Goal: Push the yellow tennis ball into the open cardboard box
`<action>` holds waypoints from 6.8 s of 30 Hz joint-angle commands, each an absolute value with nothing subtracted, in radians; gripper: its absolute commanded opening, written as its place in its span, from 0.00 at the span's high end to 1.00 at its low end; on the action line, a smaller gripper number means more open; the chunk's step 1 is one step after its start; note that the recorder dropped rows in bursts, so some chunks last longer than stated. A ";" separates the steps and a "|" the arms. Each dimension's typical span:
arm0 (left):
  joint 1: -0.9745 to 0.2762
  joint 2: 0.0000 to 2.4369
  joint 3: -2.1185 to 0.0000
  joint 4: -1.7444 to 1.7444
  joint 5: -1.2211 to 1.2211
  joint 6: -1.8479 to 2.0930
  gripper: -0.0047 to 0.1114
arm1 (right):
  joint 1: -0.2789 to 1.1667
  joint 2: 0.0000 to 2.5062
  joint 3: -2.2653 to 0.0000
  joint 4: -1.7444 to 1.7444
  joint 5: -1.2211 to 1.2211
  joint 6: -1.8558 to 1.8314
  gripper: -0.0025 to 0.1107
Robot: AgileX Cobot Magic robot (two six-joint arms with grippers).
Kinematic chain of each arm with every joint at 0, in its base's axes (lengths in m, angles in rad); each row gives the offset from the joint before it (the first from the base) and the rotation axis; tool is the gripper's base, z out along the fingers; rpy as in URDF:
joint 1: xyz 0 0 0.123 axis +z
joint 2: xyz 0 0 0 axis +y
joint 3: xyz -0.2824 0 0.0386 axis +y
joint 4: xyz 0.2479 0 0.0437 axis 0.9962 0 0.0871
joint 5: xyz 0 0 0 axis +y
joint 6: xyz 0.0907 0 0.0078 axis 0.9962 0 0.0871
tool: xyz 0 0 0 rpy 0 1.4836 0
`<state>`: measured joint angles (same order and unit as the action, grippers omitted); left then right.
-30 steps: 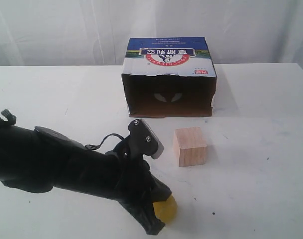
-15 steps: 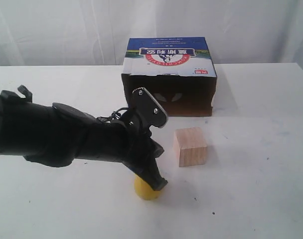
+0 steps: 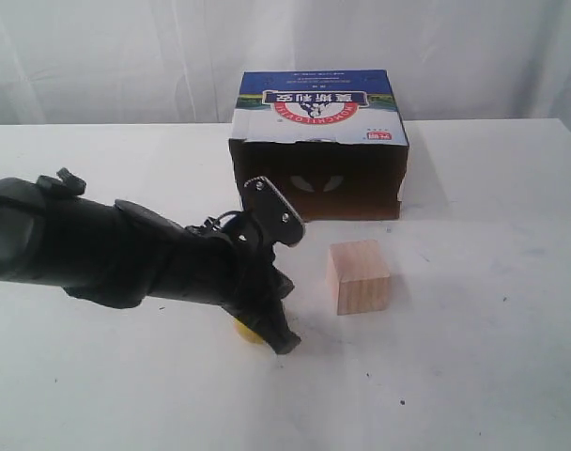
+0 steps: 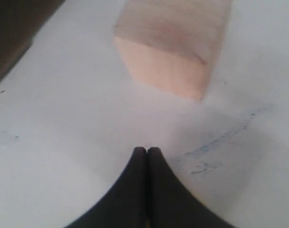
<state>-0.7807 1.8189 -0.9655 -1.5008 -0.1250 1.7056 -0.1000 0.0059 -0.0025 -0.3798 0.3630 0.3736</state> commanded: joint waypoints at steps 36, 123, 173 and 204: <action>-0.601 1.659 -0.777 -1.561 0.168 1.914 0.96 | -0.100 0.000 0.000 -0.383 0.350 0.377 0.98; -0.083 1.701 -0.616 -1.744 0.657 1.880 0.96 | -0.100 0.000 0.000 -0.383 0.350 0.377 0.98; -0.165 2.073 -1.051 -1.744 0.736 1.959 0.96 | -0.100 0.000 0.000 -0.383 0.350 0.378 0.98; -0.233 2.108 -1.280 -1.399 0.790 1.640 0.96 | -0.100 0.000 0.000 -0.383 0.350 0.378 0.98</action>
<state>-0.2325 2.1029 -1.3123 -1.3709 0.8155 1.5979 -0.1000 0.0059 -0.0025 -0.3798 0.3630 0.3736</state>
